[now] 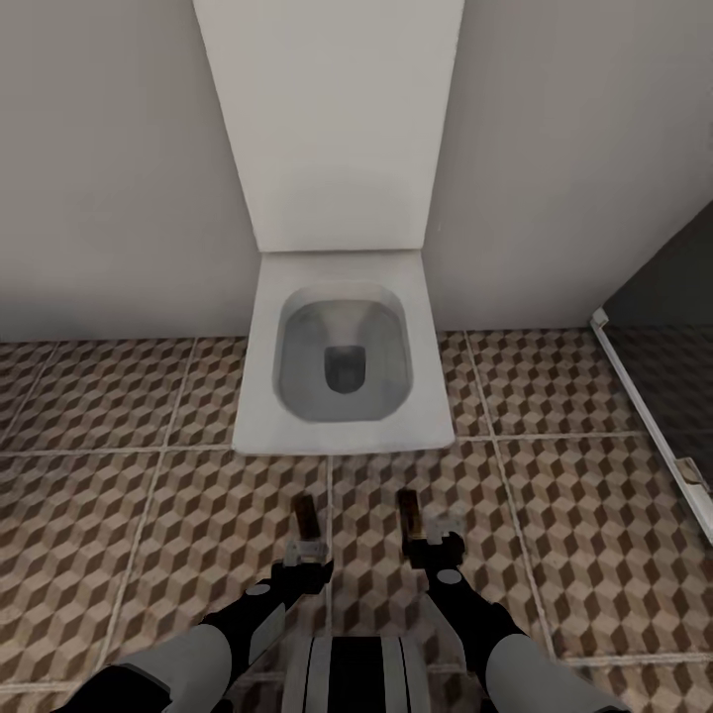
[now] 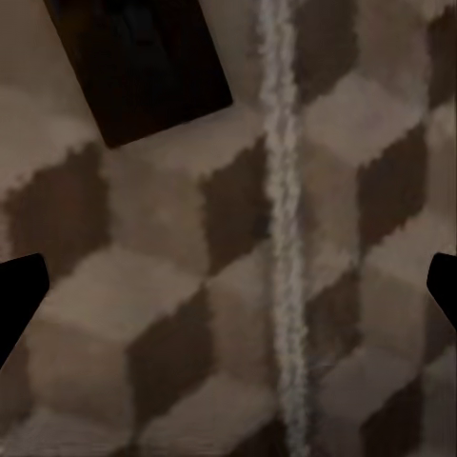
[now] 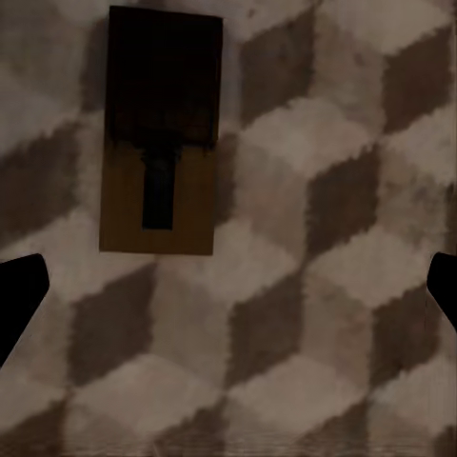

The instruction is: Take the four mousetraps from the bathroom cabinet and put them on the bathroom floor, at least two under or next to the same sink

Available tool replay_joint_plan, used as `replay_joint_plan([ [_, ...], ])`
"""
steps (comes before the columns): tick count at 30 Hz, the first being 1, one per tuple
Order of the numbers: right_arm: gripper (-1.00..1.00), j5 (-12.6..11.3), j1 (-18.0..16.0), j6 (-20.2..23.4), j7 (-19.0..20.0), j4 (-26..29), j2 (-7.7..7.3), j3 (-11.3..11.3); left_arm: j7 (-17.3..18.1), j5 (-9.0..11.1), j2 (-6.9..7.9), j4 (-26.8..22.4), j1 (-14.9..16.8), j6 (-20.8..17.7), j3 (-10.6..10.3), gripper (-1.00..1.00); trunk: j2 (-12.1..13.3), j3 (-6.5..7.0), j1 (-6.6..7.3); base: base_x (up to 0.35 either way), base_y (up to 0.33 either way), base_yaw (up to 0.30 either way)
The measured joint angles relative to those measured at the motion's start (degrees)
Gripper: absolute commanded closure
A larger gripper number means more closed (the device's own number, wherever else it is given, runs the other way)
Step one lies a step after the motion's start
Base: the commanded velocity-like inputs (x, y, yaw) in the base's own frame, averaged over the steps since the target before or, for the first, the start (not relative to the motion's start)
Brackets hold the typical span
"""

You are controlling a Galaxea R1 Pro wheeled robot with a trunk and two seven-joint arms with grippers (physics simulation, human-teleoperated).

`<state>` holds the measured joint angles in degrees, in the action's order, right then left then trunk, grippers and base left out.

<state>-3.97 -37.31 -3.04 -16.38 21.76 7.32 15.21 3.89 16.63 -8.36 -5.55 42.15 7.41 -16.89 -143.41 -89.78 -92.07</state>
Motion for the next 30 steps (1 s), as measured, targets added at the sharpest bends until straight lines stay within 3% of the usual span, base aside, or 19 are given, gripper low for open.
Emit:
replay_joint_plan([
  [30, -1.00, 0.00, 0.00, 0.00, 0.04, -0.03, 0.00, 0.00, 0.00, 0.00, 0.00, 0.00, 0.00, 0.00, 0.00, -1.00, 0.00, 0.00, 0.00, -0.221, 0.000, 0.000],
])
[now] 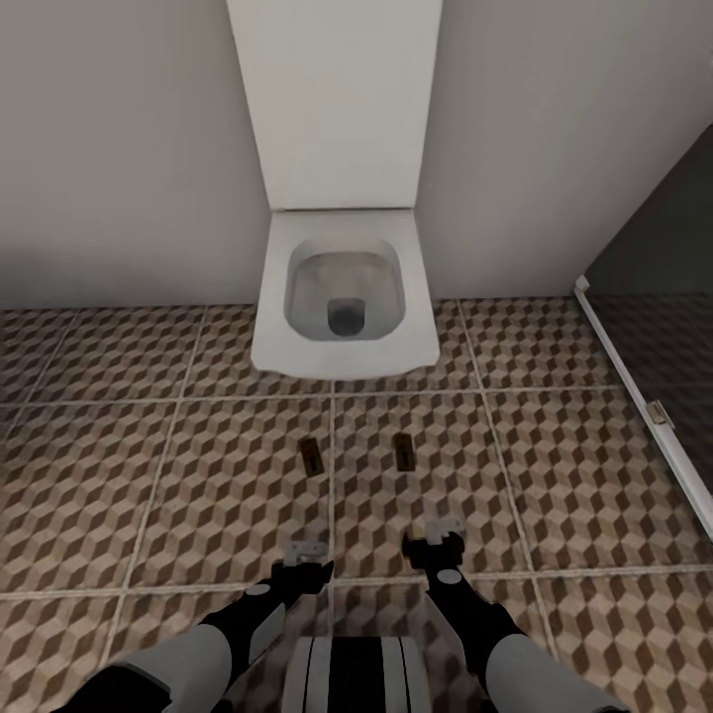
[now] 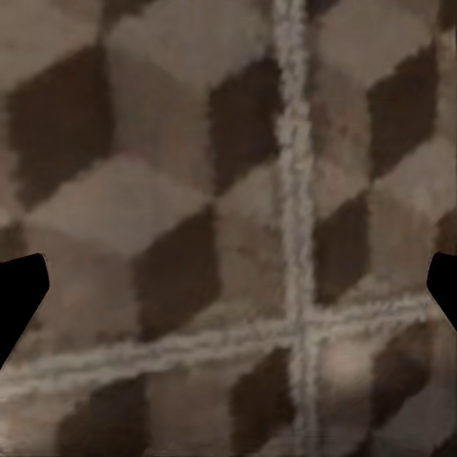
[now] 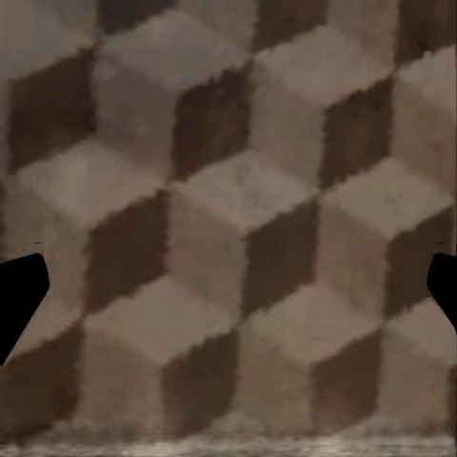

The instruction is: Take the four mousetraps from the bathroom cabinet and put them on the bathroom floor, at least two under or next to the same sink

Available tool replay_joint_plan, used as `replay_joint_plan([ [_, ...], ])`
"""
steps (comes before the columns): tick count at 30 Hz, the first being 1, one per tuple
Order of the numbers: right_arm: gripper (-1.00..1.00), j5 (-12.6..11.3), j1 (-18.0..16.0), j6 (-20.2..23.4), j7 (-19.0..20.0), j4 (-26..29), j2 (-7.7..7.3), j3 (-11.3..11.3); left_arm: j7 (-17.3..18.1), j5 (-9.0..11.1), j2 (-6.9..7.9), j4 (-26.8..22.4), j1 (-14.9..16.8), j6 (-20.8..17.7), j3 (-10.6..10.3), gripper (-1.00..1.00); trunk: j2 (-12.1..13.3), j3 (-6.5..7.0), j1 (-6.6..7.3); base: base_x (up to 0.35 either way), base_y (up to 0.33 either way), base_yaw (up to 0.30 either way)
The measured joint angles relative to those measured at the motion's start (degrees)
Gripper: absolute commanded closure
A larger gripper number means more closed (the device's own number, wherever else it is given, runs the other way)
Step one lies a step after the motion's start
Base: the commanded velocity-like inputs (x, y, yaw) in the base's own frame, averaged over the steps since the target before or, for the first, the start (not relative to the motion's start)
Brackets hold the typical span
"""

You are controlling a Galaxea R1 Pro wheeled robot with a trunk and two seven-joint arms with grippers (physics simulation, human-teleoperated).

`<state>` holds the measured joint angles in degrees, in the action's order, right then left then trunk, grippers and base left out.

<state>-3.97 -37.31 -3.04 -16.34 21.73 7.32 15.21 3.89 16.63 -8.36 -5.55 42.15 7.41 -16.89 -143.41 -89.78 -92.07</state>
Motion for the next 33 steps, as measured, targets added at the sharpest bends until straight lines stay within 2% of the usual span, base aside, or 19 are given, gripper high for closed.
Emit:
replay_joint_plan([
  [25, -1.00, 0.00, 0.00, 0.00, 0.01, 0.02, 0.00, 0.00, 0.00, 0.00, 0.00, 0.00, 0.00, 0.00, 0.00, -1.00, 0.00, 0.00, 0.00, -0.185, 0.000, 0.000],
  [33, -1.00, 0.00, 0.00, 0.00, 0.01, 0.03, 0.00, 0.00, 0.00, 0.00, 0.00, 0.00, 0.00, 0.00, 0.00, -1.00, 0.00, 0.00, 0.02, -0.073, 0.000, 0.000],
])
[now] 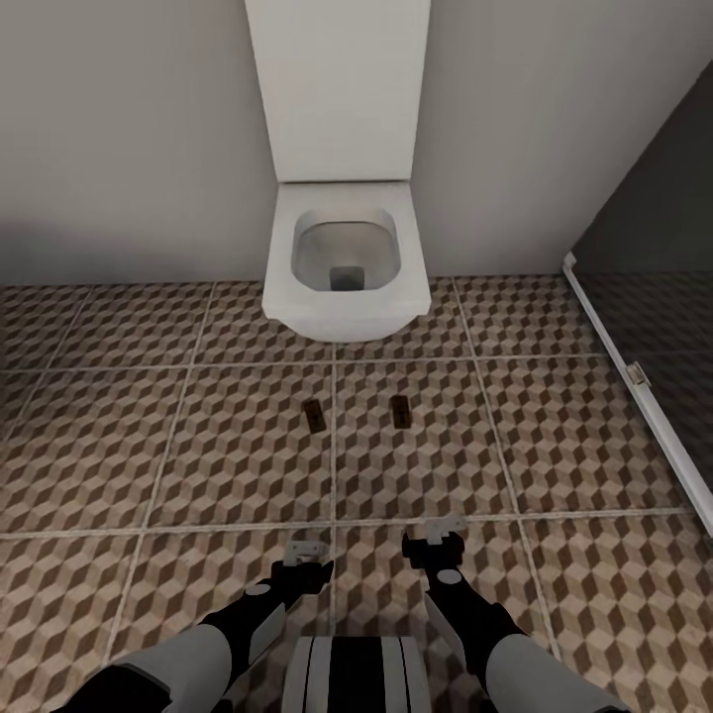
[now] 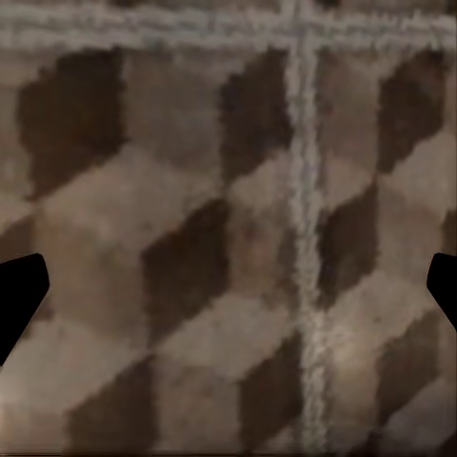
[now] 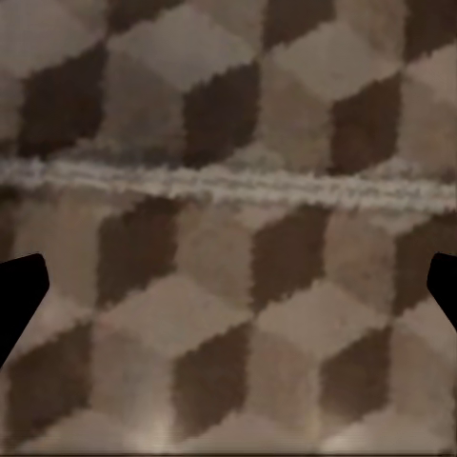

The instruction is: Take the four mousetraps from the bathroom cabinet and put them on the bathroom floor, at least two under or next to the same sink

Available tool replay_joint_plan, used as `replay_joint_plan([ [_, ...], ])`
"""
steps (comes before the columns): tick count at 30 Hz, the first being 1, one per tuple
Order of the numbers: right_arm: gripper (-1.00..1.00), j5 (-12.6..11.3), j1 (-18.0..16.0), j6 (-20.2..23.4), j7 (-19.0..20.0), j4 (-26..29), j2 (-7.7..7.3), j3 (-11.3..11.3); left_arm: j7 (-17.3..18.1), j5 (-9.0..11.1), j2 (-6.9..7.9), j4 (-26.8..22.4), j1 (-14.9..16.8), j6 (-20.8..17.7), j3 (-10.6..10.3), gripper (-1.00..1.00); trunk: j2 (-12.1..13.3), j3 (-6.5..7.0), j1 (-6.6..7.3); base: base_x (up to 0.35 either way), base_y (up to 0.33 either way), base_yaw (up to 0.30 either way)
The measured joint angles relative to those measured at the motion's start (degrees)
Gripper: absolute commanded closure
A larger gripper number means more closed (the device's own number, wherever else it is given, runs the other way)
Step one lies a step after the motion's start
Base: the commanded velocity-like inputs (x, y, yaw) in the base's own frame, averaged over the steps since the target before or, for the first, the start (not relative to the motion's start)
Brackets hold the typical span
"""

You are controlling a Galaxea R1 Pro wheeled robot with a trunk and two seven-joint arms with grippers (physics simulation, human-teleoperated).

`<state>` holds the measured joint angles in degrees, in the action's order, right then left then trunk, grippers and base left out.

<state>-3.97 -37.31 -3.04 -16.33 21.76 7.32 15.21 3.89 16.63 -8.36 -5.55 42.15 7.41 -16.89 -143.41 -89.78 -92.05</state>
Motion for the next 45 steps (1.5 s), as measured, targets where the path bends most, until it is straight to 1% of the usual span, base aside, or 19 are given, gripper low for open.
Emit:
replay_joint_plan([
  [29, -1.00, 0.00, 0.00, 0.00, 0.00, -0.01, 0.00, 0.00, 0.00, 0.00, 0.00, 0.00, 0.00, 0.00, 0.00, -1.00, 0.00, 0.00, 0.00, -0.004, 0.000, 0.000],
  [43, -1.00, 0.01, 0.00, 0.00, 0.00, -0.01, 0.00, 0.00, 0.00, 0.00, 0.00, 0.00, 0.00, 0.00, 0.00, -1.00, 0.20, 3.09, 0.37, 0.000, 0.000, 0.000],
  [45, -1.00, 0.00, 0.00, 0.00, 0.00, -0.03, 0.00, 0.00, 0.00, 0.00, 0.00, 0.00, 0.00, 0.00, 0.00, -1.00, 0.99, 3.46, 0.81, 0.000, 0.000, 0.000],
])
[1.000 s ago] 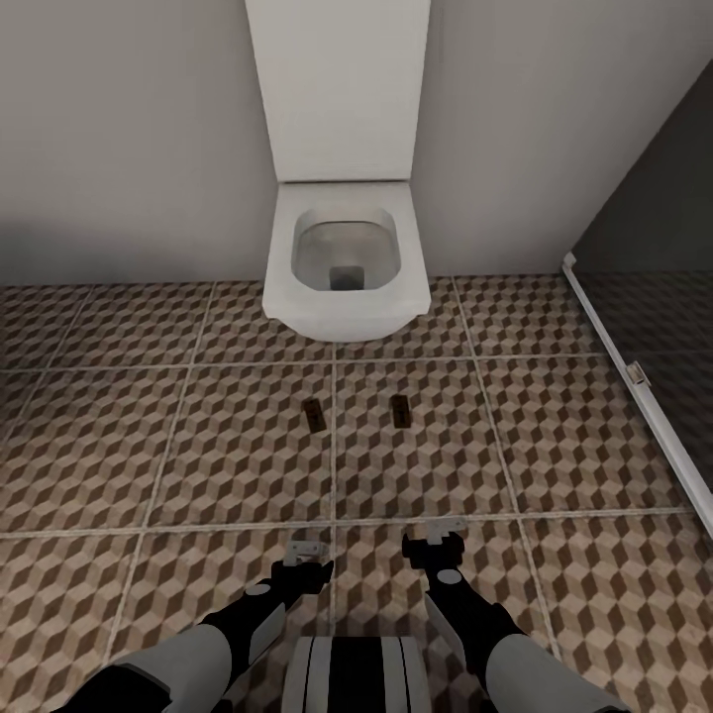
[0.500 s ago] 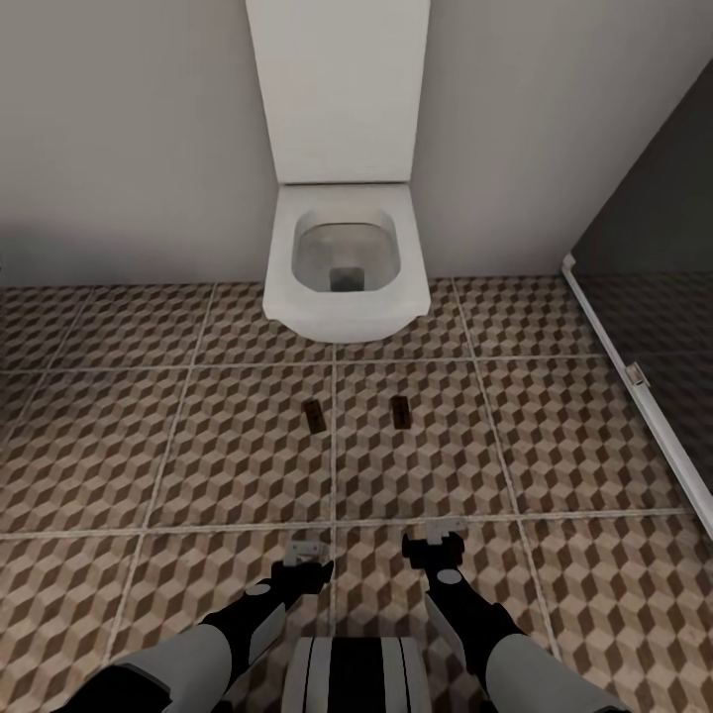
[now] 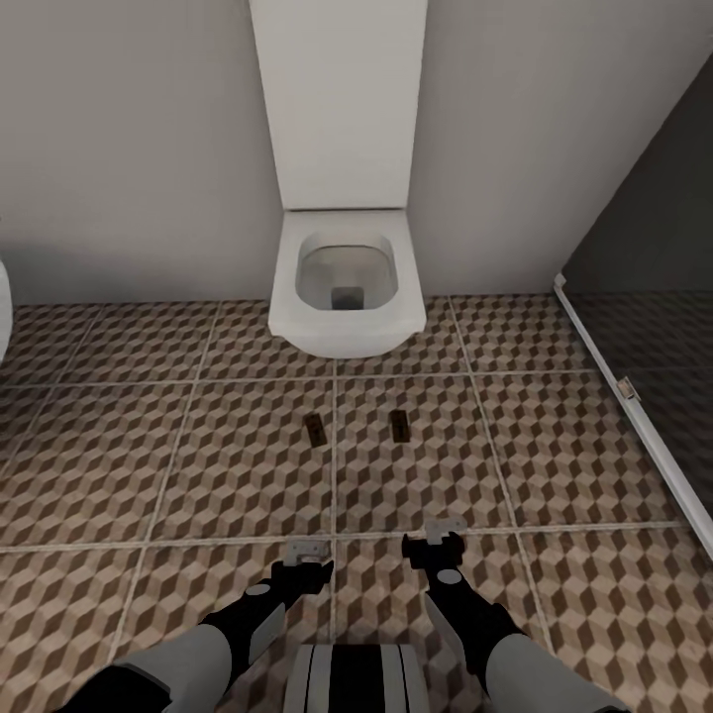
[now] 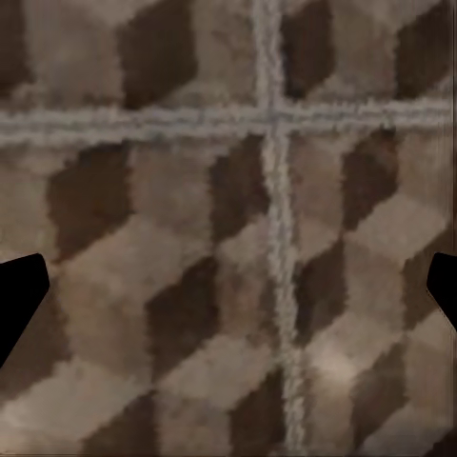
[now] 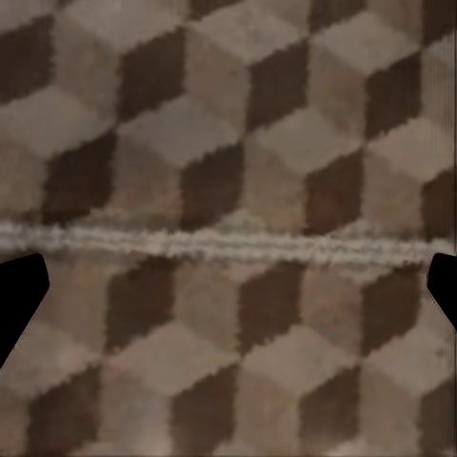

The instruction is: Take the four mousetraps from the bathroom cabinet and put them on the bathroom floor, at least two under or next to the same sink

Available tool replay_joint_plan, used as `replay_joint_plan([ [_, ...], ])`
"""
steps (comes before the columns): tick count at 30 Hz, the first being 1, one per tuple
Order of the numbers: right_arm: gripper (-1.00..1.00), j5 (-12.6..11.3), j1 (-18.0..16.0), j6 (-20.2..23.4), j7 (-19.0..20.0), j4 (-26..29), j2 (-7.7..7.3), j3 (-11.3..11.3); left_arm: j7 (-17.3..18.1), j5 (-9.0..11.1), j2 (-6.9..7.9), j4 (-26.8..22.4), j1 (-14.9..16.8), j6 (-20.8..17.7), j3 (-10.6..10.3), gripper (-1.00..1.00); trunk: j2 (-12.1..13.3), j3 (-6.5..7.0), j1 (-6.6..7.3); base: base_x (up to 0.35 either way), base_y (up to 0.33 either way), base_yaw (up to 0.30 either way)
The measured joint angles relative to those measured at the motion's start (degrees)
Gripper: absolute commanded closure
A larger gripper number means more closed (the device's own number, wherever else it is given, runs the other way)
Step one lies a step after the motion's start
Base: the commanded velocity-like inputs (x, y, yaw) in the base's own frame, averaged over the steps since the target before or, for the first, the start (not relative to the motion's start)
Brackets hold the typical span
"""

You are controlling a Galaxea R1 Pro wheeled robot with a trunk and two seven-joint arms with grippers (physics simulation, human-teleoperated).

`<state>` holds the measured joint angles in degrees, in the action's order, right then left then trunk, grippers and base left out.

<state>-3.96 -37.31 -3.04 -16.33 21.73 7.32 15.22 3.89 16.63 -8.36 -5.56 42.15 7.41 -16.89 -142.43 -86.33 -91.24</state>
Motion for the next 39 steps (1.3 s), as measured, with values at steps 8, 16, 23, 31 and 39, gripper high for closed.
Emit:
replay_joint_plan([
  [8, -1.00, 0.00, 0.00, 0.00, 0.00, 0.03, 0.00, 0.00, 0.00, 0.00, 0.00, 0.00, 0.00, 0.00, 0.00, -1.00, 3.21, 1.44, 1.76, 0.000, 0.000, 0.000],
  [16, -1.00, 0.00, 0.00, 0.00, 0.00, 0.03, 0.00, 0.00, 0.00, 0.00, 0.00, 0.00, 0.00, 0.00, 0.00, -1.00, 6.42, 2.87, 3.51, 0.000, 0.000, 0.000],
  [23, -1.00, 0.00, 0.00, 0.00, 0.00, 0.03, 0.00, 0.02, 0.00, 0.00, 0.00, 0.00, 0.00, 0.00, 0.00, -1.00, 9.22, 4.13, 5.05, 0.000, 0.000, 0.000],
  [31, -1.00, 0.00, 0.00, 0.00, 0.00, 0.03, 0.00, 0.03, 0.00, 0.00, 0.00, 0.00, 0.00, 0.00, 0.00, -1.00, 12.43, 5.56, 6.81, 0.000, 0.000, 0.000],
  [39, -1.00, 0.00, 0.00, 0.00, 0.00, 0.03, -0.02, 0.02, 0.00, 0.00, 0.00, 0.00, 0.00, -0.02, 0.00, -1.00, 15.64, 7.00, 8.57, 0.000, 0.000, 0.000],
])
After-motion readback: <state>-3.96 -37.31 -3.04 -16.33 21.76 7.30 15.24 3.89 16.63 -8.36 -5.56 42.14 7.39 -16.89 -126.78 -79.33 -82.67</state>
